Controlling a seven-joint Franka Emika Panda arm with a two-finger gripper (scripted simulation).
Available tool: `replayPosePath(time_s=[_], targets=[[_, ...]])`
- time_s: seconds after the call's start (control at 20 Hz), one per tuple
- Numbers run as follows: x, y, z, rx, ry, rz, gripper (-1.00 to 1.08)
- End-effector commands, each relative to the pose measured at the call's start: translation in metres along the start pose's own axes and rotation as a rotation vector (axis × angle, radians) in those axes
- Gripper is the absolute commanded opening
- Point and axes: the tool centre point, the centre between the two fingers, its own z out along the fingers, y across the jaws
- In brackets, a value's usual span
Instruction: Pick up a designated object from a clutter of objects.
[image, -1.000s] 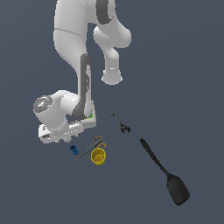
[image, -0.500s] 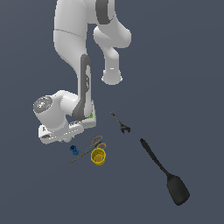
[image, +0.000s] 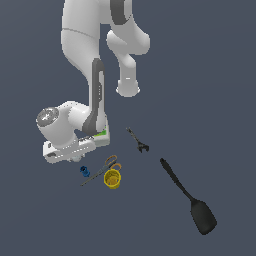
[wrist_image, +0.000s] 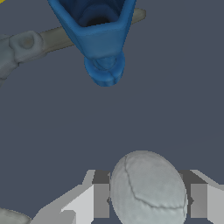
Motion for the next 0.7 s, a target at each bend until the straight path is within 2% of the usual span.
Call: replayPosePath(time_s=[0.0, 0.3, 0.65], targets=[[0.002, -0.001, -0.011, -0.001, 0.001, 0.0, -1.0], [0.006, -0.007, -0.055, -0.001, 0.001, 0.0, -1.0], [0.014, -0.018, -0.132, -0.001, 0.001, 0.0, -1.0]])
